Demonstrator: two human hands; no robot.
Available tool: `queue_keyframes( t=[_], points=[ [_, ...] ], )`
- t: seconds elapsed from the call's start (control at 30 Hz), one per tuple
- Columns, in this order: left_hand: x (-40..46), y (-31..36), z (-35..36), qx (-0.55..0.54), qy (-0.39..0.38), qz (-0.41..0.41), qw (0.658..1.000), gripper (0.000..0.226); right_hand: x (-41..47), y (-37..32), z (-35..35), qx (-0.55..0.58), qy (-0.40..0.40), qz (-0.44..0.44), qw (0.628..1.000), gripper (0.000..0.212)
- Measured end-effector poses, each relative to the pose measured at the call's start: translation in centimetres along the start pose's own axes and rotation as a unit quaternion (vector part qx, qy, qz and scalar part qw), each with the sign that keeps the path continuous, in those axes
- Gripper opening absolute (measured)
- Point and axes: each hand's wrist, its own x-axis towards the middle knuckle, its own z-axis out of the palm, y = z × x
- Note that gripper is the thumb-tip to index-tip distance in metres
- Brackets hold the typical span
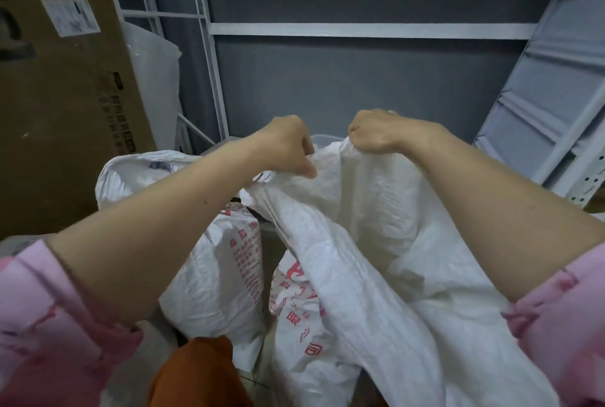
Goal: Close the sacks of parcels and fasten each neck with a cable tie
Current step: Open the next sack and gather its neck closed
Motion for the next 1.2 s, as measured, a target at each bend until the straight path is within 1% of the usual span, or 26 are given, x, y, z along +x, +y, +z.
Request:
queue_keyframes(
  t=[0.07,0.13,0.2,0.23,0.3,0.33,0.37,0.4,0.47,0.5,0.53,0.57,0.6,0.7,0.77,0.8,0.87,0.9,0.93,0.97,1.0,1.03,1.07,1.13,1.17,1.2],
  points=[
    [-0.3,0.0,0.0,0.009,-0.026,-0.008,1.0,0.014,0.4,0.6,0.0,-0.018,-0.026,0.028,0.999,0.021],
    [-0.3,-0.1,-0.3,0.018,-0.082,-0.028,0.996,0.011,0.5,1.0,-0.1,-0.039,-0.054,0.056,0.996,0.022],
    [0.0,-0.2,-0.4,0.013,-0.144,-0.032,0.989,0.017,0.6,0.9,0.2,-0.058,-0.059,0.064,0.995,0.026],
    [0.2,-0.2,-0.4,-0.015,-0.168,-0.04,0.985,0.019,0.6,0.8,0.3,-0.07,-0.041,0.055,0.995,0.027],
    [0.7,-0.6,-0.2,-0.134,-0.181,-0.086,0.97,0.017,0.3,0.3,0.0,-0.083,0.042,0.028,0.995,0.027],
    [1.1,-1.0,-0.1,-0.21,-0.176,-0.115,0.955,0.015,-0.1,-0.2,-0.5,-0.069,0.085,0.012,0.994,0.025],
    [1.5,-1.4,0.2,-0.288,-0.171,-0.143,0.931,0.013,-0.7,-0.6,-1.2,-0.035,0.11,-0.008,0.993,0.024],
    [1.9,-1.9,0.5,-0.358,-0.168,-0.166,0.904,0.01,-1.3,-1.1,-2.0,0.01,0.107,-0.031,0.994,0.026],
    [2.8,-2.5,1.1,-0.462,-0.156,-0.198,0.85,0.008,-3.2,-2.6,-3.5,0.073,0.038,-0.078,0.994,0.035],
    [3.1,-2.6,1.4,-0.501,-0.143,-0.216,0.826,0.011,-4.0,-3.3,-3.9,0.067,0.002,-0.094,0.993,0.041],
    [3.3,-2.6,1.6,-0.533,-0.125,-0.232,0.804,0.014,-4.6,-3.9,-3.8,0.045,-0.02,-0.102,0.994,0.045],
    [3.4,-2.6,1.8,-0.556,-0.105,-0.245,0.787,0.018,-4.8,-4.3,-3.4,0.026,-0.024,-0.103,0.994,0.045],
    [3.6,-2.5,1.9,-0.575,-0.084,-0.256,0.772,0.019,-4.7,-4.5,-2.8,0.014,-0.009,-0.097,0.995,0.043],
    [4.4,-2.9,2.5,-0.623,-0.025,-0.28,0.73,0.022,-3.7,-4.3,-0.9,0.002,0.067,-0.07,0.995,0.038],
    [4.5,-3.0,2.6,-0.645,0.005,-0.295,0.704,0.027,-3.0,-4.0,0.3,0.003,0.075,-0.06,0.995,0.036],
    [4.5,-3.1,2.6,-0.657,0.018,-0.3,0.692,0.028,-2.7,-3.9,0.8,0.007,0.083,-0.057,0.995,0.031],
    [4.5,-3.6,2.6,-0.67,0.046,-0.311,0.672,0.026,-2.2,-3.4,1.3,0.019,0.129,-0.046,0.99,0.009],
    [4.3,-4.1,2.5,-0.675,0.065,-0.321,0.661,0.026,-2.1,-3.1,1.3,0.026,0.159,-0.041,0.986,0.005],
    [4.3,-4.6,2.5,-0.68,0.084,-0.332,0.649,0.026,-2.0,-2.8,1.2,0.036,0.182,-0.036,0.982,0.012],
    [4.3,-5.3,2.5,-0.682,0.099,-0.343,0.638,0.027,-2.0,-2.5,1.1,0.049,0.193,-0.035,0.979,0.015],
    [4.3,-5.7,2.5,-0.686,0.107,-0.348,0.63,0.028,-1.8,-2.3,0.9,0.069,0.193,-0.041,0.978,0.014],
    [4.2,-5.9,2.5,-0.688,0.109,-0.349,0.626,0.029,-1.7,-2.2,0.9,0.093,0.186,-0.054,0.977,0.008],
    [4.2,-5.8,2.5,-0.692,0.108,-0.344,0.626,0.028,-1.7,-2.4,0.8,0.115,0.168,-0.069,0.977,0.009],
    [4.3,-5.0,2.5,-0.697,0.096,-0.326,0.632,0.023,-1.2,-3.2,1.3,0.138,0.116,-0.077,0.981,0.035],
    [4.2,-4.5,2.5,-0.699,0.091,-0.318,0.634,0.02,-0.8,-3.6,1.7,0.138,0.105,-0.078,0.982,0.039],
    [4.2,-4.1,2.5,-0.704,0.087,-0.312,0.632,0.019,-0.4,-4.0,2.1,0.137,0.106,-0.082,0.981,0.033]
  ],
)
